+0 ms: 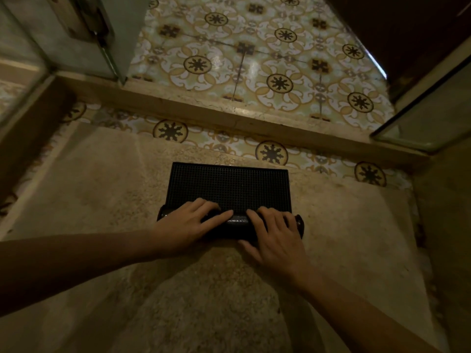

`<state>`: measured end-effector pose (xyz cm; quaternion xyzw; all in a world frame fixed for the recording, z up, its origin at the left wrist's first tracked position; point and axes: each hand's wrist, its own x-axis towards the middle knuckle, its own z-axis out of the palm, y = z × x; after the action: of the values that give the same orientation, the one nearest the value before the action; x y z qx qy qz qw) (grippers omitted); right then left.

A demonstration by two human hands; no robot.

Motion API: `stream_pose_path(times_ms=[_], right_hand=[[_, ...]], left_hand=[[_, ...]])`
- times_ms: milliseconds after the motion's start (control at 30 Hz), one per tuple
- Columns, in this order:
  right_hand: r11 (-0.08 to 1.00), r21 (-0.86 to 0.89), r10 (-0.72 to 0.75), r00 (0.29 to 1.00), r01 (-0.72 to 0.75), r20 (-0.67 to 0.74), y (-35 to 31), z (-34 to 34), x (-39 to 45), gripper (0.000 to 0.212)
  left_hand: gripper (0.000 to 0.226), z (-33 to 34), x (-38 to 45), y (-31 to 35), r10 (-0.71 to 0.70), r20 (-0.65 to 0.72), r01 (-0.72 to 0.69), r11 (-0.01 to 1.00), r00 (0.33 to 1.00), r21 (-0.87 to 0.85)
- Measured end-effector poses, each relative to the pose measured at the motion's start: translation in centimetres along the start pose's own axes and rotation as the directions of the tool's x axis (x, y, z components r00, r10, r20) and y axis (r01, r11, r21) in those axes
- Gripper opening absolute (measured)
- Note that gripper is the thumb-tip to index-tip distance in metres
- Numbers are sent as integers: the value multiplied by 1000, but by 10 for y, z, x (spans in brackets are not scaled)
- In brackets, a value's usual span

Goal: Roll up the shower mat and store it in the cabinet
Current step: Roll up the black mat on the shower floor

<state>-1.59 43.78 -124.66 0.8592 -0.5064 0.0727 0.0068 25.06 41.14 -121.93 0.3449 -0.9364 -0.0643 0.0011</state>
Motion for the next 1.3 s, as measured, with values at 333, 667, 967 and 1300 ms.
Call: stream_pose_path(times_ms=[333,667,967,1300], right_hand=[[999,-36,35,998,-37,-56,10,3,31,65],[990,31,144,979,-141,-143,-3,19,11,56],[994,-9,112,993,-112,42,29,-10,84,71],[992,7,128,989,-128,-68,25,8,78,61]], left_hand=[[81,5,9,9,-205,2,205,976,979,80],[55,-14,21,-27,-106,-25,102,989,994,-110],[74,-10,34,-38,-205,-40,208,974,978,85],[80,-2,53,-54,-305,-15,305,948,952,94]])
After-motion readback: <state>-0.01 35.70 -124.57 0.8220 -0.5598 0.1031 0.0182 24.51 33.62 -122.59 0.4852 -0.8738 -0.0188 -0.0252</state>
